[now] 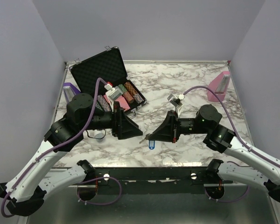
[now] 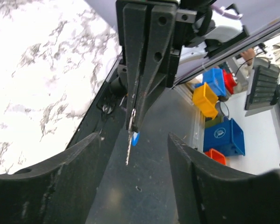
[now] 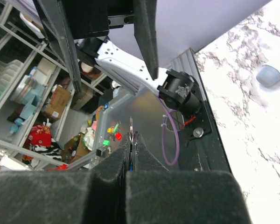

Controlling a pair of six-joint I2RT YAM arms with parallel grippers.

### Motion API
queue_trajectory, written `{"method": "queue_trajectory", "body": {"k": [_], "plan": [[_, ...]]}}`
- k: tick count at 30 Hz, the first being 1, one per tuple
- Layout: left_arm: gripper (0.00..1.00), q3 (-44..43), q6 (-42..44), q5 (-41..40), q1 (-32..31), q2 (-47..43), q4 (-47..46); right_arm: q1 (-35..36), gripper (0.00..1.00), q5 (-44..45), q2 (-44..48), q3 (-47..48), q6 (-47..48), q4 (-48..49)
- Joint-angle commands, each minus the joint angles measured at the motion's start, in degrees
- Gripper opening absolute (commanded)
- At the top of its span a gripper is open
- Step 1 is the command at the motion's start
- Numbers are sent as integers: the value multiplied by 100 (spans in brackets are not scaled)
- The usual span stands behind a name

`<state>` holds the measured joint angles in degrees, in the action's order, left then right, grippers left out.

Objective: Remove the keys from the keyring

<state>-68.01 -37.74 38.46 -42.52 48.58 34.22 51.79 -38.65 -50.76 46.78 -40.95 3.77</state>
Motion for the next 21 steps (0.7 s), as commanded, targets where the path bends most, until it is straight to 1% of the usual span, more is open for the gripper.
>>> {"method": "queue_trajectory", "body": {"k": [1, 7, 16, 21], "plan": [[65, 130, -427, 12, -45, -155, -714, 6, 1, -247, -39, 278, -282, 423], [60, 235, -603, 92, -212, -208, -1259, 7, 1, -459, -206, 656, -256, 265], [49, 156, -612, -418, -704, 11, -1303, 7, 1, -529, -294, 859, -273, 186], [41, 86, -603, -646, -845, 64, -1304, 7, 1, -547, -294, 894, -282, 150]]}}
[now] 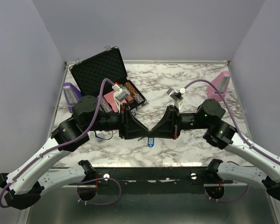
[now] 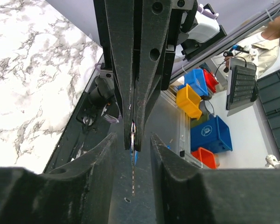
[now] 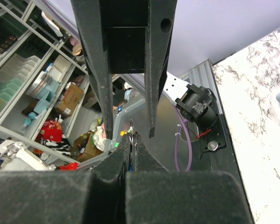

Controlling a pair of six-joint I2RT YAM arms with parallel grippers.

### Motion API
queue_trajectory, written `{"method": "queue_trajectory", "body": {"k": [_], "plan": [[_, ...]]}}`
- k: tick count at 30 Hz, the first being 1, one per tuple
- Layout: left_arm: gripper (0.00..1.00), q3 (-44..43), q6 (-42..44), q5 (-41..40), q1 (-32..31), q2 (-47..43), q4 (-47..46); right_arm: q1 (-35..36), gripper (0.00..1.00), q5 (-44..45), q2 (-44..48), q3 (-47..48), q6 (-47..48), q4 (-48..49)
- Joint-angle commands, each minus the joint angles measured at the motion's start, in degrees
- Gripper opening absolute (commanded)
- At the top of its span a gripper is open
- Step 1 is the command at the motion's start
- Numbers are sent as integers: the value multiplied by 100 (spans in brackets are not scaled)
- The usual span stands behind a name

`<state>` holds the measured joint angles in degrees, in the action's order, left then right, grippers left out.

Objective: Remove the keys from the keyring

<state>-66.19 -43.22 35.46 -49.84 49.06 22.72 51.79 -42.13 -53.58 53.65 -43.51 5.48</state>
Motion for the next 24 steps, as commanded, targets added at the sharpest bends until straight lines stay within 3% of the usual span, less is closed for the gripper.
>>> {"method": "queue_trajectory", "body": {"k": [1, 5, 12, 17, 24], "plan": [[38, -95, -55, -373, -122, 33, -163, 7, 1, -199, -12, 207, -18, -20], [22, -87, -81, -496, -166, 25, -180, 7, 1, -225, -3, 242, -26, -20], [6, -148, -151, -584, -219, 42, -198, 15, 1, -261, 14, 295, 0, -47], [0, -157, -318, -558, -254, 16, -321, 7, 1, -322, 15, 348, 26, -20], [0, -324, -520, -655, -271, 7, -259, 15, 1, -463, 41, 357, 18, 102]]}}
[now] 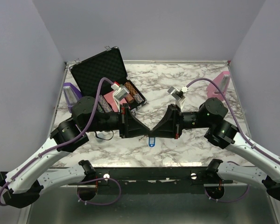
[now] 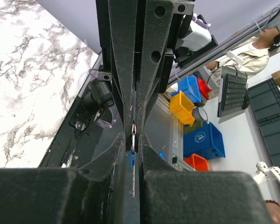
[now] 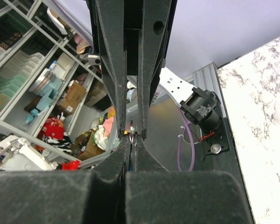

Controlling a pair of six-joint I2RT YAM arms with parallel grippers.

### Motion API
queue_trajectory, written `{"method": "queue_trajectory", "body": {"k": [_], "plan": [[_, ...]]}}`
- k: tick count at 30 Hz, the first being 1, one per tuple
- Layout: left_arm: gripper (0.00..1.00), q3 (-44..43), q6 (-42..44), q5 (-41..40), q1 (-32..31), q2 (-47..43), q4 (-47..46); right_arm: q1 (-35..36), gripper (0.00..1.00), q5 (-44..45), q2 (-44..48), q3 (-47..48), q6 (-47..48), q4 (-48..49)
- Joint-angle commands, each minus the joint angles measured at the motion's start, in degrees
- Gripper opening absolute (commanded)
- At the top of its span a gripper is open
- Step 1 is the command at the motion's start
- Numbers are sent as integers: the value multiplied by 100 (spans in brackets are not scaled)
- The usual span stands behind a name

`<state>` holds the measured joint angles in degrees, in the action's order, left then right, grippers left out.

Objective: Remove the keys from the keyring

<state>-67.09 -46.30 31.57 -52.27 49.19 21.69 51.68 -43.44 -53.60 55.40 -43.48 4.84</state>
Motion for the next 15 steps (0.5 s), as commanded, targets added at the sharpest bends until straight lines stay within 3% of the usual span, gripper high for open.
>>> {"method": "queue_trajectory", "body": {"k": [1, 15], "plan": [[0, -260, -238, -257, -20, -6, -165, 18, 1, -367, 43, 173, 7, 184], [0, -515, -581, -371, -20, -23, -218, 26, 1, -595, 78, 314, -64, 272]]}}
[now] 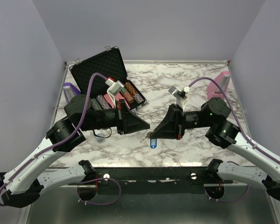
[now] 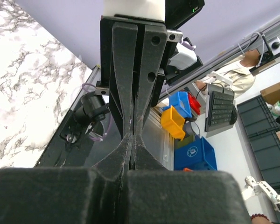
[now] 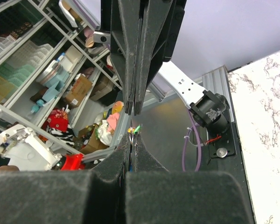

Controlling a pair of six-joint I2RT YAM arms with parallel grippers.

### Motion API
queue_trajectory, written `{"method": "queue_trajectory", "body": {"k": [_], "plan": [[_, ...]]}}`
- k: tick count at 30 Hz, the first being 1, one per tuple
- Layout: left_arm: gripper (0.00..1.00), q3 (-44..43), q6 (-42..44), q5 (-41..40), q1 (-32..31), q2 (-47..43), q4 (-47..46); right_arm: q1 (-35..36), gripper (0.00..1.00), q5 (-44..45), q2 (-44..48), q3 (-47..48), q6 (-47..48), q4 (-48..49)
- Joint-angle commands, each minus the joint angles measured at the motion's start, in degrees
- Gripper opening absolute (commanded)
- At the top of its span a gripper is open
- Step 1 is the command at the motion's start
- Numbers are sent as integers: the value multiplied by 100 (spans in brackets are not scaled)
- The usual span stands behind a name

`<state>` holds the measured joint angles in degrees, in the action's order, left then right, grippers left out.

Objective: Remove the keys from the keyring

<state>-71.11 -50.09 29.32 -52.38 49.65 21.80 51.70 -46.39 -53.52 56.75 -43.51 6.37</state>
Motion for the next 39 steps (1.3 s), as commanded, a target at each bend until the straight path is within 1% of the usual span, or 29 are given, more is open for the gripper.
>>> {"method": "queue_trajectory", "body": {"k": [1, 4, 5, 7, 9, 11, 15, 23, 27, 31, 33, 35, 38, 39], "plan": [[0, -131, -195, -155, -9, -69, -229, 15, 1, -292, 61, 187, -61, 119], [0, -131, -151, -111, -9, -104, -220, 24, 1, -257, 52, 231, -70, 127], [2, -131, -116, -111, -18, -113, -177, 24, 1, -248, 43, 248, -70, 128], [14, -87, -54, -102, -9, -157, -159, 24, 1, -248, 17, 284, -79, 119], [24, -70, 16, -111, -9, -192, -63, 15, 1, -239, -18, 336, -79, 75], [29, -87, 95, -146, -9, -201, 43, 24, 1, -230, -62, 380, -88, 31], [29, -148, 157, -137, -88, -87, 96, 15, 1, -256, -141, 451, -70, -39], [28, -377, 262, -374, -369, 168, 140, 24, 1, -221, -185, 477, -70, -75], [21, -439, 341, -515, -422, 168, 289, 24, 1, -186, -177, 477, -53, -136], [11, -430, 385, -620, -448, 142, 395, 15, 1, -160, -159, 495, -35, -127], [9, -421, 394, -647, -457, 142, 447, 33, 1, -142, -150, 504, -44, -119], [10, -412, 412, -665, -475, 150, 491, 15, 1, -125, -150, 512, -35, -110], [22, -404, 429, -708, -527, 159, 500, 24, 1, -98, -142, 521, -53, -101], [25, -403, 429, -735, -545, 151, 509, 24, 1, -89, -141, 512, -44, -101]]}}
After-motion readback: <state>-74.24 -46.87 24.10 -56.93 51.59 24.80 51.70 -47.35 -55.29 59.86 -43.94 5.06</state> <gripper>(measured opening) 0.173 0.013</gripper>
